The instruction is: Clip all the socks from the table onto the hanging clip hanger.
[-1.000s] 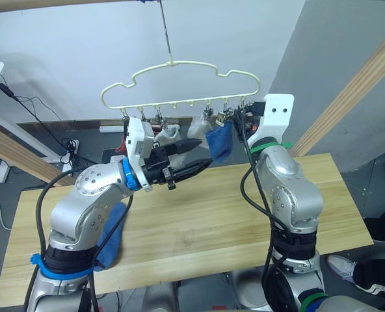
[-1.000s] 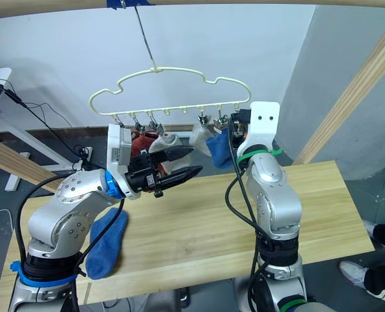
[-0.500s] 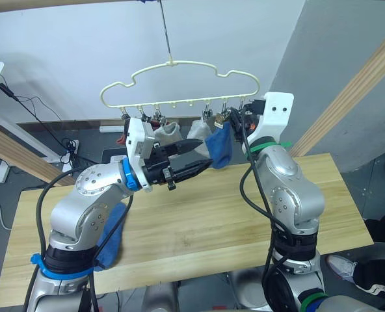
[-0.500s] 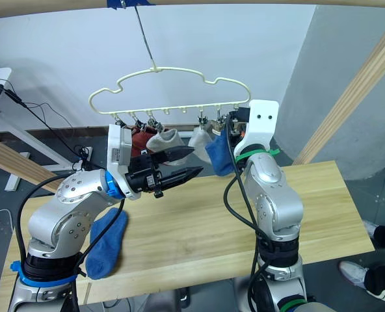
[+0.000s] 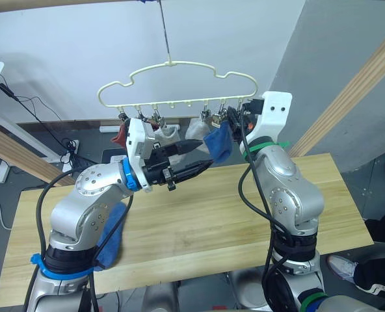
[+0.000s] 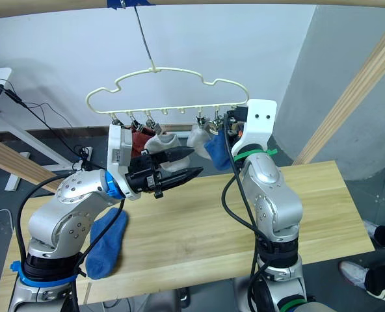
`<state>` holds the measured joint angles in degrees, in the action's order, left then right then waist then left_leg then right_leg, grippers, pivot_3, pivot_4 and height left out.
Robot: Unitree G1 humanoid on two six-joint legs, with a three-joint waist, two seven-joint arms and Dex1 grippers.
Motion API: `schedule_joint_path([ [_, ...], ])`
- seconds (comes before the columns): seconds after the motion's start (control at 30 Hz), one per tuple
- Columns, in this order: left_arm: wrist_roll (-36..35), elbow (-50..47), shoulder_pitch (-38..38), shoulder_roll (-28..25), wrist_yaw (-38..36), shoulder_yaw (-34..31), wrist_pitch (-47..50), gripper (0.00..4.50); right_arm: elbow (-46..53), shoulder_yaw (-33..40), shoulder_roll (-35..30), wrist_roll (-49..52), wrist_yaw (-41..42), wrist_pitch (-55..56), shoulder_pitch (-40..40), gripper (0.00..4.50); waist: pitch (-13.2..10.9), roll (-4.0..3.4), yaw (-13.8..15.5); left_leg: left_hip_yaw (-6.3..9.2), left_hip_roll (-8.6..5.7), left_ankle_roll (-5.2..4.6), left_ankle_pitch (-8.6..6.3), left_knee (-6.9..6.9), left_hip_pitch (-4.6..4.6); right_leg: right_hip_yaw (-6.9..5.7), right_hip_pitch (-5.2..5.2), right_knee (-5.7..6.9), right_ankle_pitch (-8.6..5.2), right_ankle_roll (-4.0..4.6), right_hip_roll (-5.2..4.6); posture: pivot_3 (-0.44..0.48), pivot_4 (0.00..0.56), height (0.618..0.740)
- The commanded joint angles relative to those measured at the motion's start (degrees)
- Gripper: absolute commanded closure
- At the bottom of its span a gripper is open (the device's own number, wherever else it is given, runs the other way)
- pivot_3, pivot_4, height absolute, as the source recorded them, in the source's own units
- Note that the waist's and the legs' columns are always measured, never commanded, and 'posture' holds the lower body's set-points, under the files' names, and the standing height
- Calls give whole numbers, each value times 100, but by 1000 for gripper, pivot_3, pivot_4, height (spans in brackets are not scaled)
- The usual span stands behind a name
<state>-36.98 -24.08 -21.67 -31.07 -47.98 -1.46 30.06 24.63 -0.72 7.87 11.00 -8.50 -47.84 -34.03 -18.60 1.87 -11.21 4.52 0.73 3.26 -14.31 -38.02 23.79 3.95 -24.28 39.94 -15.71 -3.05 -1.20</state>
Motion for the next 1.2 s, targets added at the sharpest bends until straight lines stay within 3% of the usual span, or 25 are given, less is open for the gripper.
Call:
schedule_joint_path([
  [0.03, 20, -112, 37, 32, -4, 24, -128, 1768, 305, -46, 298, 149, -35, 129, -183, 3474, 0, 0, 0, 0, 0, 0, 0, 0, 0, 0, 0, 0, 0, 0, 0, -254, 249, 740],
  [0.17, 49, -129, 101, 45, 13, 51, -155, 1768, 305, -70, 255, 187, -55, 166, -175, 4471, 0, 0, 1, 0, 0, 0, 0, 0, 0, 0, 0, 0, 0, 0, 0, -254, 249, 740],
  [0.33, 120, -159, 227, 47, 103, 35, -197, 1768, 311, -100, 195, 207, -61, 183, -185, 4471, 0, 0, 4, 0, 0, 0, 0, 0, 0, 0, 0, 0, 0, 0, 0, -255, 253, 740],
  [0.5, 803, -178, 1067, -34, 568, 38, -523, 1768, 299, -126, 138, 195, -27, 207, -182, 4471, 6, -6, -26, -3, 4, -1, 0, 4, -3, 8, -2, -1, 0, 0, 0, -251, 255, 740],
  [0.63, 1422, 62, 2190, 327, 1684, -611, -834, 960, 292, -138, 96, 189, 1, 211, -179, 4500, 9, -5, -16, 0, 7, -1, 0, 4, 1, 7, -7, 1, 0, 1, 0, -246, 258, 740],
  [0.77, 1810, 445, 2802, 625, 2528, -1215, -891, 36, 290, -144, 88, 196, 22, 191, -177, 4500, 10, -4, 6, 5, 6, -1, -1, 4, 1, 7, -8, 0, 0, 1, -6, -240, 262, 740],
  [1.2, 1982, 1929, 3035, 780, 3066, -1769, -785, 36, 318, -205, 41, 195, 136, 80, -180, 4500, 15, -1, 6, 1, 7, -2, 0, 4, 1, 0, -7, 0, 2, 4, -3, -250, 261, 740],
])
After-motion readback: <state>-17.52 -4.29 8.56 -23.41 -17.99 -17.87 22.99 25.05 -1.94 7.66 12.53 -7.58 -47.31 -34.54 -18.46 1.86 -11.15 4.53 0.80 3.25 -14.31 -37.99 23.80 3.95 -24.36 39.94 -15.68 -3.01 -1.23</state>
